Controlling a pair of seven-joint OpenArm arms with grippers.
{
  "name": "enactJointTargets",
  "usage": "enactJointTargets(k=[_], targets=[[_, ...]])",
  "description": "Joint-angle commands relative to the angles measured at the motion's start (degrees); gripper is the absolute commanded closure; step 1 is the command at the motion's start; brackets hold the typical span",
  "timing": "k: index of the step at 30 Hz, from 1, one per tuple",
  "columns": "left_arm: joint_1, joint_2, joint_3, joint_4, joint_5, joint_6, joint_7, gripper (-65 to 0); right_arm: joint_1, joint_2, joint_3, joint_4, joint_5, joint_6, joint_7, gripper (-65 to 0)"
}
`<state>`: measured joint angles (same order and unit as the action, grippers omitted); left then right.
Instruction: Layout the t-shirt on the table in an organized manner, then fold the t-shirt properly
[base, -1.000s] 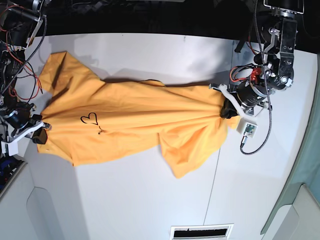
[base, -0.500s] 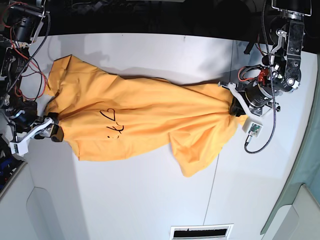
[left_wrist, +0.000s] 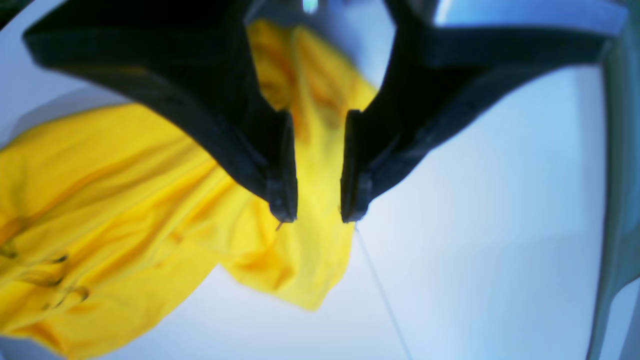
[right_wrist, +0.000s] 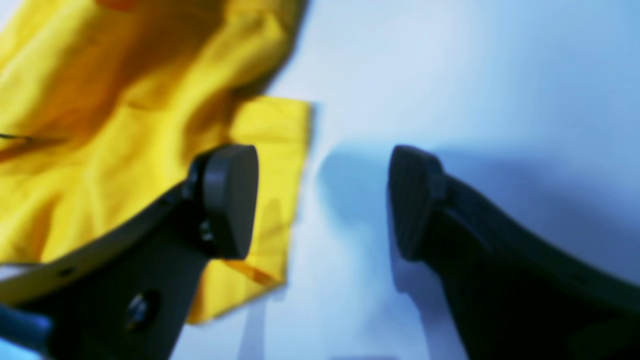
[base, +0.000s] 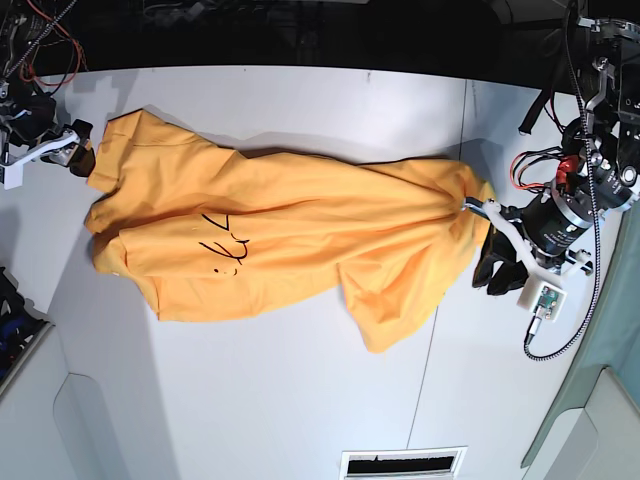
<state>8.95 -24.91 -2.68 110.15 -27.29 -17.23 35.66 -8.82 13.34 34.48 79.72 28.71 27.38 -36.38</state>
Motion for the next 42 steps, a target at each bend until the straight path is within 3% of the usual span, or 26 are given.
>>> enactJointTargets(k=[1,5,10,13,18,24,31,32,34,36,38,42], targets=[[-1.62,0.26,0.48,1.05,-0.37,-0.07,-1.62,-18.8,0.83,0.66,0.17,0.07,0.66,0.26,1.86,-40.3],[-5.73,4.24,7.10,-1.57,1.16,-0.13,-1.62,-18.8,1.95,0.59,-1.99,-2.71,0.20,0.31,3.65,-37.6],[-13.11,7.76,15.85,-13.92,7.04,1.25,-2.86,-18.8,4.07,0.59,-7.19,-6.36,-2.91,-0.15,3.56,-17.3],[-16.44,8.41,17.79,-21.05,9.81,3.69,-2.86,-18.7,4.02,0.63,-7.85,-6.34,-3.48,0.11,1.18,-0.1],[-17.81,6.82,17.09,-24.26,10.95,4.57,-2.82,-18.7,2.43,0.76,-4.31,-5.40,-0.39,4.55,-1.62,0.0],[-17.03,2.84,17.11,-24.28,10.91,4.52,-2.89,-18.7,-8.00,0.79,4.70,3.89,10.49,5.11,-3.87,0.0],[-16.50,2.05,17.11,-24.28,10.86,3.74,-3.08,-18.7,-15.93,0.76,10.34,9.88,15.23,5.42,-4.68,0.0],[-16.33,2.05,17.11,-24.28,10.86,3.72,-2.99,-18.7,-16.39,0.72,10.27,9.88,15.30,5.42,-4.81,-3.5],[-16.00,2.03,17.11,-24.28,10.84,3.67,-2.49,-18.7,-16.59,0.74,10.12,9.86,15.28,5.33,-4.79,-21.0],[-15.74,1.99,17.07,-24.24,10.80,3.32,-1.36,-18.7,-16.37,0.79,10.14,9.88,15.28,5.18,-4.04,-32.0],[-15.26,1.99,16.61,-23.61,9.22,1.11,-0.28,-18.7,-15.39,0.79,10.14,9.88,15.21,5.16,-3.39,-33.0],[-10.78,2.03,11.13,-17.88,6.99,1.16,-0.70,-18.8,-13.38,0.81,10.19,9.86,14.84,4.63,-3.26,-33.0]])
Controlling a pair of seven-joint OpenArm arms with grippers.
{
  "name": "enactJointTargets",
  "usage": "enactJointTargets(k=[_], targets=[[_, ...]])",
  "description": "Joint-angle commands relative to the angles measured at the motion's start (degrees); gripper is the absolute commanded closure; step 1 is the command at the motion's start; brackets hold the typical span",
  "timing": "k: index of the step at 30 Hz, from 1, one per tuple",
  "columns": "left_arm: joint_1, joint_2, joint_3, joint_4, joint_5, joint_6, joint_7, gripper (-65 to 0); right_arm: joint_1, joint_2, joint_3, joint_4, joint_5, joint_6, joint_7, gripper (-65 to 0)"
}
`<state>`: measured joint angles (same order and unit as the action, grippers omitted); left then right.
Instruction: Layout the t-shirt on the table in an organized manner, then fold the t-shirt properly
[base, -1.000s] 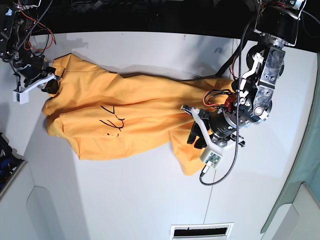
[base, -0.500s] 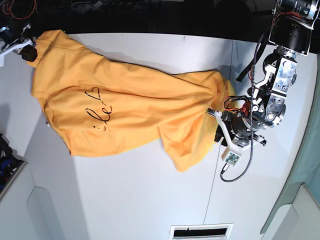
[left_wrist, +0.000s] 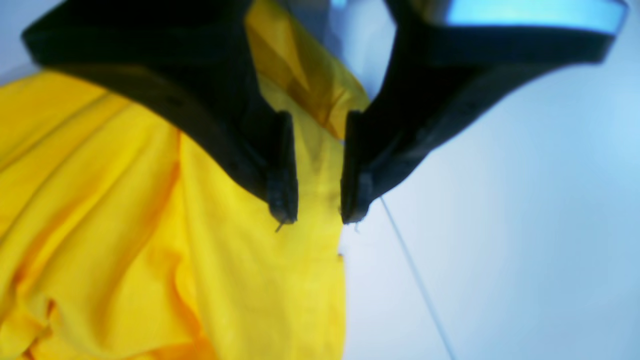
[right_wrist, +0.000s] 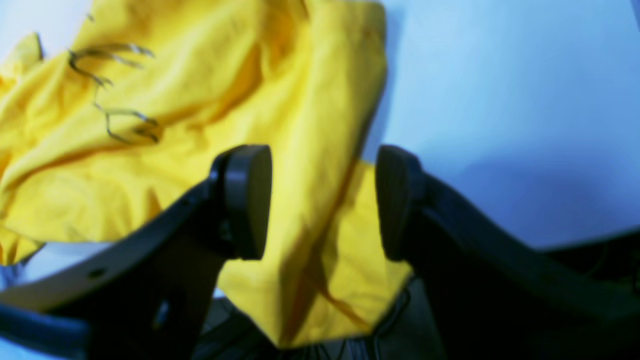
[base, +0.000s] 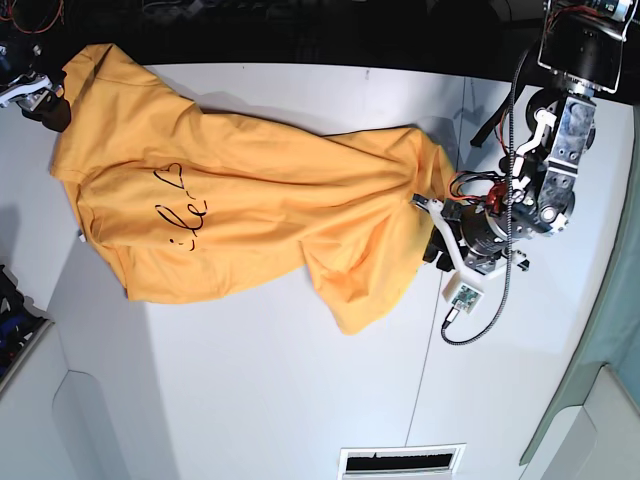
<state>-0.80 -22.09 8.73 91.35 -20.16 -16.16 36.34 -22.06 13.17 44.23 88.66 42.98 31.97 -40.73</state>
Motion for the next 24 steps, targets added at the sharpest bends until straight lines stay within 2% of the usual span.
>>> enactJointTargets(k=[1,3,5,9,11,15,18,22,24], targets=[[0.57,-0.79,-2.56,2.95,-1.38,0.04,-1.33,-18.7,0.46,0.96,0.44,0.92,0.28,-0.33,1.16,-33.0],[3.72,-0.79,-6.93,6.71,-4.02,-0.81,-0.87,-18.8,2.01,0.94,0.44,0.79,-1.57,-1.27,1.53,-33.0],[6.36,-0.79,-10.10,9.05,-6.91,-3.69,0.35,-18.8,3.87,0.98,0.44,0.35,-3.96,-3.63,2.43,-33.0],[10.01,-0.63,-11.54,9.55,-10.91,-7.74,0.76,-27.6,8.07,1.18,0.39,-1.97,-8.24,-6.36,5.57,-33.0],[10.84,0.00,-11.54,9.55,-11.41,-7.67,0.79,-30.6,10.95,1.31,0.37,-4.15,-9.64,-6.27,6.67,-33.0],[10.51,2.75,-11.52,9.49,-12.02,-7.69,0.35,-30.6,18.01,1.29,-0.22,-9.73,-12.37,-6.25,7.63,-32.9],[10.49,4.85,-10.93,8.57,-12.00,-7.69,0.31,-30.6,22.84,1.38,-2.23,-14.60,-17.00,-6.25,8.50,-32.9],[10.12,6.58,-8.81,4.59,-8.46,-7.65,-2.05,-30.6,27.36,2.80,-5.86,-21.55,-20.28,-6.19,10.34,-32.7],[9.03,6.91,-7.43,1.49,-5.46,-6.80,-3.43,-30.6,29.03,4.31,-8.50,-25.59,-20.31,-5.05,10.34,-32.7]])
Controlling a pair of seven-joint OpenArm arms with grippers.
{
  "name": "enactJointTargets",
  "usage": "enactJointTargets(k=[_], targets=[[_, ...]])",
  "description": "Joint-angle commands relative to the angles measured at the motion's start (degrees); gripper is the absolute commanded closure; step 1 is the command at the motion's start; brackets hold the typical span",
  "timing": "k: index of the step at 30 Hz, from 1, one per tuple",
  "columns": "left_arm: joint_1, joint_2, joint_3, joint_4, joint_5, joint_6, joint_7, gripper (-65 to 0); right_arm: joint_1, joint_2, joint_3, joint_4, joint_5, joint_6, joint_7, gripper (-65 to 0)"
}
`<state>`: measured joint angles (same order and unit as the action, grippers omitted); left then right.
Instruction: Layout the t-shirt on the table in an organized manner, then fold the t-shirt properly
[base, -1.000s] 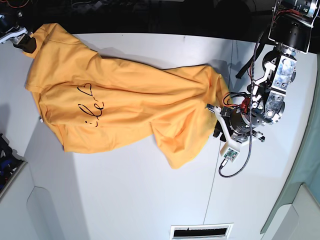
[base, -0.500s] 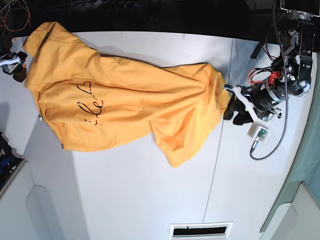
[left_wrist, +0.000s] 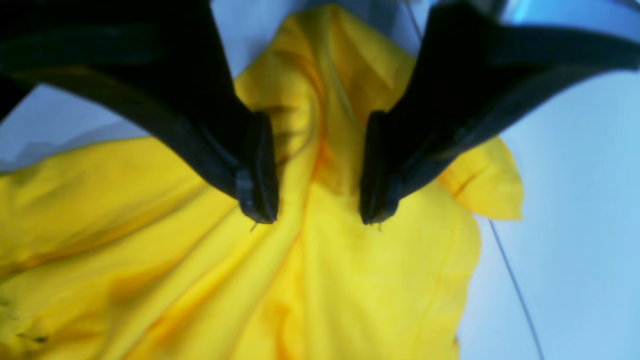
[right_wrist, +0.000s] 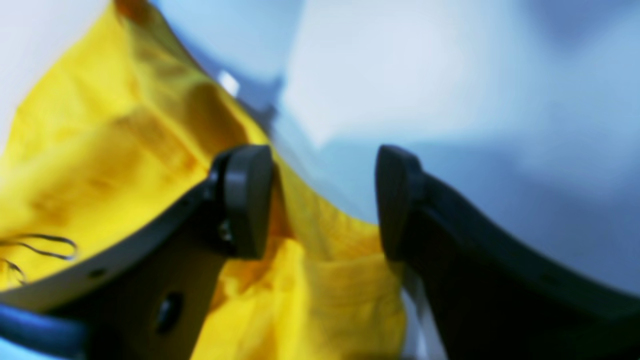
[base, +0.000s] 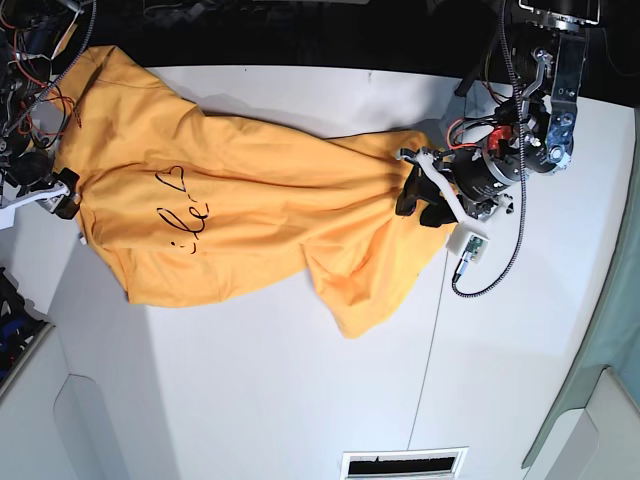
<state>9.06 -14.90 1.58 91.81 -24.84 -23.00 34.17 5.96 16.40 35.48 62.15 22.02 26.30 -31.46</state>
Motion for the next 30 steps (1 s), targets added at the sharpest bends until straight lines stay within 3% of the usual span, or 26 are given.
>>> enactJointTargets(k=[1,3,6,8,10,11,16,21,23,27,29,30], targets=[[-1.68,-0.35,0.31,-0.70,0.68,1.11,-1.90,-30.6,1.73,1.79,-1.38,-0.96,0.68,1.33,1.07,-32.7],[-3.56,-0.35,0.48,-3.89,3.39,3.80,-2.27,-30.6,2.43,2.99,-4.96,-3.65,1.05,2.64,1.07,-31.5],[-5.46,-0.63,0.22,-7.63,6.49,7.61,-2.23,-29.6,1.77,3.50,-9.33,-4.17,1.09,4.72,0.79,-22.0],[-5.88,-1.20,0.22,-9.64,7.82,7.58,-2.23,-18.8,1.33,3.43,-11.04,-4.17,1.16,5.18,0.85,-14.3],[-5.86,-1.97,0.22,-11.06,8.87,7.56,-2.23,-0.8,1.18,3.43,-11.85,-4.11,1.42,5.29,0.87,-3.9],[-5.88,-2.51,0.22,-11.67,9.49,7.58,-2.23,0.0,1.18,3.45,-11.87,-4.00,1.53,5.27,0.87,0.0],[-5.84,-6.99,0.22,-12.07,9.90,9.31,-0.94,0.0,0.94,3.91,-8.74,-1.16,1.31,5.22,0.85,0.0],[-5.66,-10.88,0.22,-12.07,9.79,8.66,0.79,0.0,0.85,3.91,-3.06,2.12,2.08,5.29,0.85,0.0],[-5.73,-11.32,0.22,-12.07,9.49,6.69,0.74,0.0,0.83,3.91,-2.64,2.58,2.40,5.29,0.83,0.0],[-5.73,-12.11,0.22,-12.04,8.79,7.32,1.70,0.0,-0.09,3.89,-2.64,2.56,2.47,5.18,0.81,0.0],[-5.73,-12.11,0.22,-11.61,6.71,5.44,2.16,-1.2,-0.70,3.89,-2.64,2.58,3.13,5.16,0.81,-15.4],[-5.73,-12.11,0.22,-11.41,5.68,4.48,2.27,-6.7,-0.94,3.89,-2.62,2.58,3.82,5.14,0.57,-23.4]])
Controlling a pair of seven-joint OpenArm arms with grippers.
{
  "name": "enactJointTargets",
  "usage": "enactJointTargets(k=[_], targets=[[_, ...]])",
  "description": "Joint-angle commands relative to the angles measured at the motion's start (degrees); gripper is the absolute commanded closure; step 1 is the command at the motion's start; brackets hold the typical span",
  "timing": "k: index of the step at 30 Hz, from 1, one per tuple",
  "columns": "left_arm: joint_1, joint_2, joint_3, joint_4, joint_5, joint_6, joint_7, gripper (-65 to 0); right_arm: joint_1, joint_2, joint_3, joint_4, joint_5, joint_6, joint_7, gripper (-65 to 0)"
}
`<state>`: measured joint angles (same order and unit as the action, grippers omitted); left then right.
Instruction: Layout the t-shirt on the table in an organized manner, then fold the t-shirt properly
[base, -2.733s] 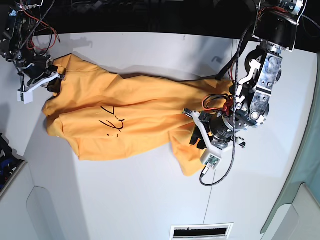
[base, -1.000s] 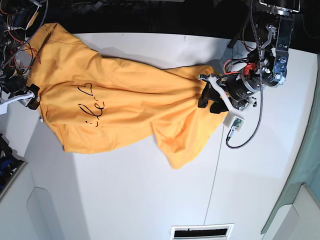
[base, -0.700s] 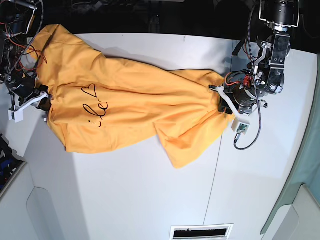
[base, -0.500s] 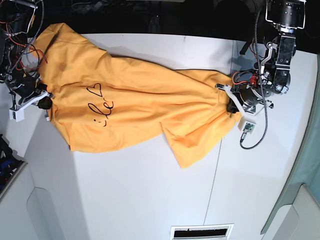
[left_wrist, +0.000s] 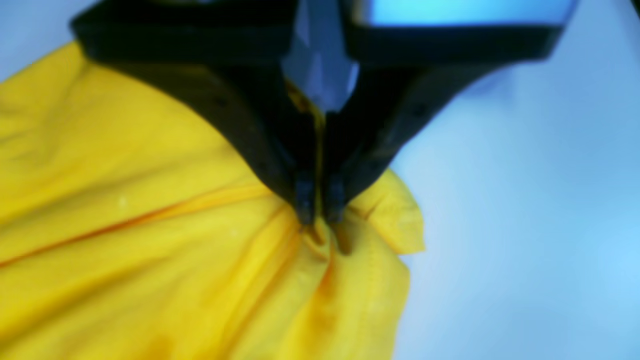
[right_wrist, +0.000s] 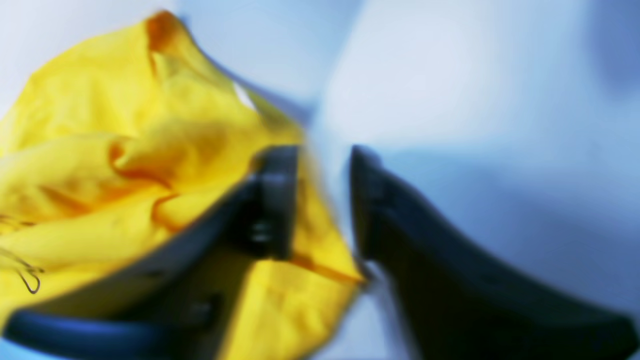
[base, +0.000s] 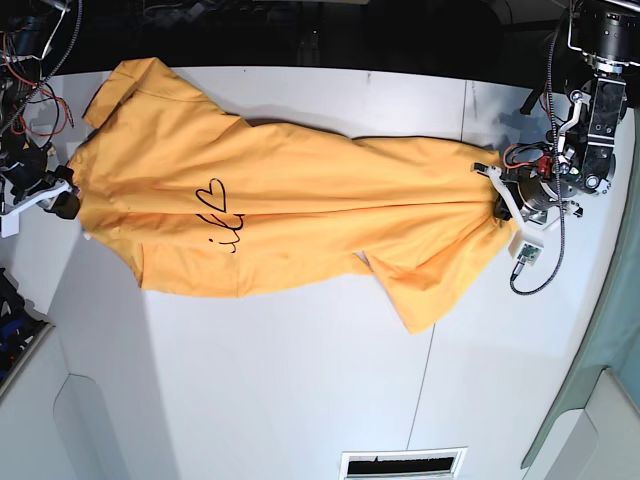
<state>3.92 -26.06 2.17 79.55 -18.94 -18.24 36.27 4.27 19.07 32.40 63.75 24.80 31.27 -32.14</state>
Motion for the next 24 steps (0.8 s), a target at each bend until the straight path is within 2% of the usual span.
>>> enactJointTargets(k=[1,2,4,8,13,16,18,22,24], targets=[[-0.61,-0.96,-0.37,1.18,-1.20,-0.74,0.17,-12.0,0.72,1.25,0.57,0.98,1.64,0.15,0.55,-28.4],[-0.57,-0.96,-0.42,1.88,-2.14,-1.11,0.20,-15.9,0.74,1.25,0.83,1.05,2.12,0.17,-0.83,-29.9],[0.04,-1.27,-1.27,4.09,-4.15,-1.07,0.44,-19.5,0.57,1.25,1.88,1.77,3.74,0.17,-4.42,-29.7],[4.24,-1.73,-7.04,11.72,-7.72,-1.11,0.46,-19.6,-3.13,1.22,5.57,5.92,8.87,0.68,-8.61,-29.7],[9.75,-1.70,-14.88,17.05,-12.22,-2.69,2.40,-20.8,-9.90,1.22,7.28,10.10,12.94,0.70,-10.19,-29.7],[12.96,-1.40,-16.26,17.03,-12.66,-2.99,2.84,-29.5,-13.40,1.07,7.23,10.08,13.16,0.90,-10.27,-29.7],[15.19,-1.29,-16.33,17.03,-13.46,-2.99,2.75,-32.1,-15.17,0.83,7.23,10.08,13.38,0.90,-9.62,-29.8],[16.81,0.92,-16.39,16.13,-13.22,-2.86,2.49,-32.1,-16.35,-0.22,6.86,9.97,14.91,1.11,-9.57,-38.7],[16.72,2.84,-16.39,14.23,-13.22,-2.78,1.81,-32.1,-16.41,-0.90,5.70,9.97,14.88,1.11,-10.08,-39.5]])
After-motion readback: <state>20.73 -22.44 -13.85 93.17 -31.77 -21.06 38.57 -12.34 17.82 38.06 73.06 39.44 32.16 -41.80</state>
